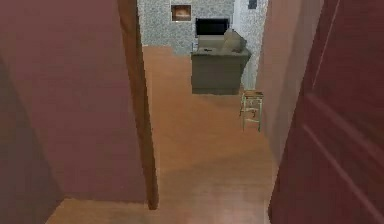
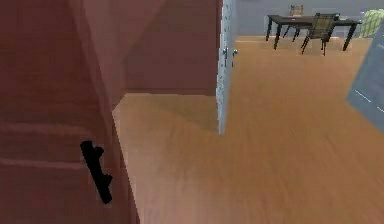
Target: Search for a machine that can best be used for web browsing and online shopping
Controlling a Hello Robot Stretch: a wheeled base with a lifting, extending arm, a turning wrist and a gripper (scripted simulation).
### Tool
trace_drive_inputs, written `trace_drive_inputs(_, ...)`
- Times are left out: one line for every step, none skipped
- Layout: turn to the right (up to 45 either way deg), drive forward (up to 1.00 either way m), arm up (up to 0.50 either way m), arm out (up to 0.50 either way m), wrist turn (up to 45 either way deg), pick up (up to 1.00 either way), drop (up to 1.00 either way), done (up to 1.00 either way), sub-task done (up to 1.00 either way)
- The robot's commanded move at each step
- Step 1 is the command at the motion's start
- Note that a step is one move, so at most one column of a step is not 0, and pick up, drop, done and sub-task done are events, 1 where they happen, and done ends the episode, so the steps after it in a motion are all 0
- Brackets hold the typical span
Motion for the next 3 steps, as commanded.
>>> trace_drive_inputs(0.0, 1.00, 0.00, 0.00, 0.0, 0.00, 0.00, 0.00, 0.00)
trace_drive_inputs(15.0, 0.00, 0.00, 0.00, 0.0, 0.00, 0.00, 0.00, 0.00)
trace_drive_inputs(0.0, 0.05, 0.00, 0.00, 0.0, 0.00, 0.00, 0.00, 0.00)
